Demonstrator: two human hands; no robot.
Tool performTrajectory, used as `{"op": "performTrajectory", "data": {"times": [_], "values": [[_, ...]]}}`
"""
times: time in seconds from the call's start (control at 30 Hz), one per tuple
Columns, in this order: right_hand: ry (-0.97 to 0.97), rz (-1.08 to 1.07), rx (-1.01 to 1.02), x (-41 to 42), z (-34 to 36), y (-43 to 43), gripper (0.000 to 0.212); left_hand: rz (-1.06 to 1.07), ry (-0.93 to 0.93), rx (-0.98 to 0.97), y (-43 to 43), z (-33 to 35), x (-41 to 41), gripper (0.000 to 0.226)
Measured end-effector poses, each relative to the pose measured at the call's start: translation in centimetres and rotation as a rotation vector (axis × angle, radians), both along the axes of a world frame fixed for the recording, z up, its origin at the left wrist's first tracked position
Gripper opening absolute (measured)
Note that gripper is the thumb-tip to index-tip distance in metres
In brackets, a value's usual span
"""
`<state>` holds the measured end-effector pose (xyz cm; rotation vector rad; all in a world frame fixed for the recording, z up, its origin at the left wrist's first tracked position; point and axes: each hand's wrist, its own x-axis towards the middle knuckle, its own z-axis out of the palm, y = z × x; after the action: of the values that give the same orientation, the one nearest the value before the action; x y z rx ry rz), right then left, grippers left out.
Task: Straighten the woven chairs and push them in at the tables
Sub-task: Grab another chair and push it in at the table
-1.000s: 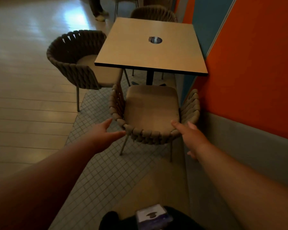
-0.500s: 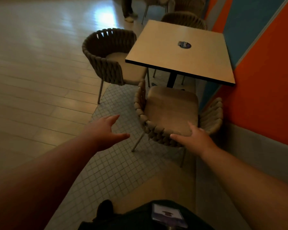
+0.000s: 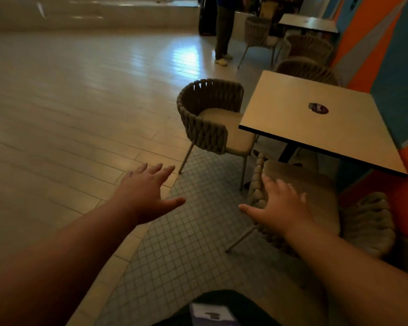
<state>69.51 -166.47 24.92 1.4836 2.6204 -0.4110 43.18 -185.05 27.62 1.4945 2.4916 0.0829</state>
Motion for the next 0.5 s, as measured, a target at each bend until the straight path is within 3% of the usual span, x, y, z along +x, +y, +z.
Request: {"op": "performTrajectory", "data": {"times": [0.5], "values": [[-0.033,0.138,-0.053,-22.0,-3.7,12.9,0.124,0.007,0.042,-0.095,10.0,-2.2,-18.5,0.111]]}}
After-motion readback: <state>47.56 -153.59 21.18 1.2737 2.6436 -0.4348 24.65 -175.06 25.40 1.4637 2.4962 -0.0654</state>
